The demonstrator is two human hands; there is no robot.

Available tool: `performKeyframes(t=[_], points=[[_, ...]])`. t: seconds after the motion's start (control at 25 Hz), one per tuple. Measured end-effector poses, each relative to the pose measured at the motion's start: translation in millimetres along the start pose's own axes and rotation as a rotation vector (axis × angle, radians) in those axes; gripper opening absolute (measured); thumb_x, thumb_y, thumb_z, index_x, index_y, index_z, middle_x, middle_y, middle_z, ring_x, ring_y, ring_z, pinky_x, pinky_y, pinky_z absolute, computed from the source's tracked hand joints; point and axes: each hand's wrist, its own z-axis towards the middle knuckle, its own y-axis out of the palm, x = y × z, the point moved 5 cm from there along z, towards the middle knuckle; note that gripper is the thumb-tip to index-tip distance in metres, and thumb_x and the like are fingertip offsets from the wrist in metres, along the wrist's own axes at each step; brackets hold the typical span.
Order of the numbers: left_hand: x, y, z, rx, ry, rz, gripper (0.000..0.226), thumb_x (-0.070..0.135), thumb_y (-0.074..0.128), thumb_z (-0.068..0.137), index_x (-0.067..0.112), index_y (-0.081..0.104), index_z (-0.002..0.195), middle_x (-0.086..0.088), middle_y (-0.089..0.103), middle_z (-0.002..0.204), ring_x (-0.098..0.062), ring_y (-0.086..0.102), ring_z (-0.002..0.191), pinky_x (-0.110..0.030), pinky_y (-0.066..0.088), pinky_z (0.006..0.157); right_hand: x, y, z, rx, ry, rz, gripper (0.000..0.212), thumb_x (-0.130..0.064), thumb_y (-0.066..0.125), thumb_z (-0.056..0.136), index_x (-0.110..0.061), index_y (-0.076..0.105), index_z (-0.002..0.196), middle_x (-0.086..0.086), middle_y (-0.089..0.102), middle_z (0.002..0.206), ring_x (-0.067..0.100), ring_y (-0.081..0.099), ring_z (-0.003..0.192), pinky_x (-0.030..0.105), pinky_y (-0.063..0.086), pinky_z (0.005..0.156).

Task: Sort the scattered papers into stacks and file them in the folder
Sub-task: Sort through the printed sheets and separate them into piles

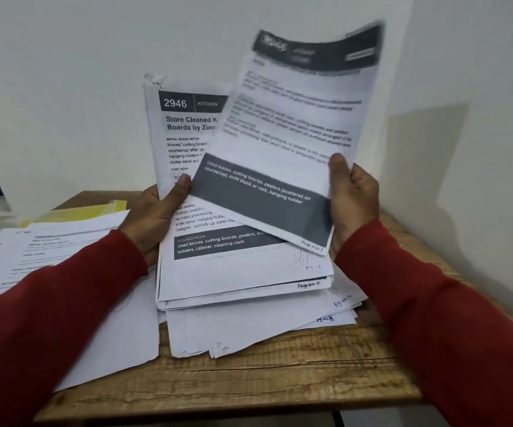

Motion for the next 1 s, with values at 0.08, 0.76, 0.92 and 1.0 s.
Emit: performKeyframes(t=[0.08, 0.76, 0.92, 1.0], points=[[-2, -1, 1, 0.005, -0.01, -0.017, 0.034, 0.037, 0.065, 0.08, 0.011, 0.065, 0.103, -0.008, 0.077, 0.089, -0.021, 0.075, 0.074, -0.034, 0.062, 0.063, -2, -11, 8, 0.105, 0.015, 0.088, 0.024, -0.036, 0.059, 0.093, -0.013, 0.06, 0.089, 0.012, 0.061, 0.086, 0.024, 0.057, 0.078, 0.045, 0.054, 0.075], [-4, -5, 2, 0.035, 0.073, 0.117, 0.034, -0.008, 0.056, 0.091, 0.018, 0.075, 0.081, 0.004, 0.076, 0.077, -0.011, 0.072, 0.067, -0.024, 0.057, 0.061, 24, 15, -8, -0.258, 0.164, -0.08, 0.016, -0.009, 0.075, 0.085, -0.014, 0.066, 0.098, 0.017, 0.075, 0.1, 0.038, 0.071, 0.096, 0.059, 0.053, 0.092], [0, -1, 2, 0.07, 0.038, 0.043, 0.021, 0.024, 0.058, 0.098, 0.01, 0.069, 0.11, -0.006, 0.076, 0.096, -0.019, 0.073, 0.079, -0.03, 0.059, 0.069, 20, 11, -3, -0.202, 0.124, -0.042, 0.009, -0.004, 0.068, 0.09, -0.01, 0.074, 0.094, 0.019, 0.074, 0.103, 0.033, 0.069, 0.094, 0.057, 0.052, 0.095], [0, 1, 2, 0.061, 0.038, 0.042, 0.029, 0.029, 0.055, 0.1, 0.007, 0.067, 0.114, -0.01, 0.075, 0.099, -0.021, 0.072, 0.082, -0.032, 0.058, 0.07, 19, 9, -1, -0.173, 0.118, -0.021, 0.01, -0.005, 0.065, 0.092, -0.01, 0.073, 0.092, 0.019, 0.073, 0.106, 0.033, 0.068, 0.095, 0.058, 0.051, 0.096]])
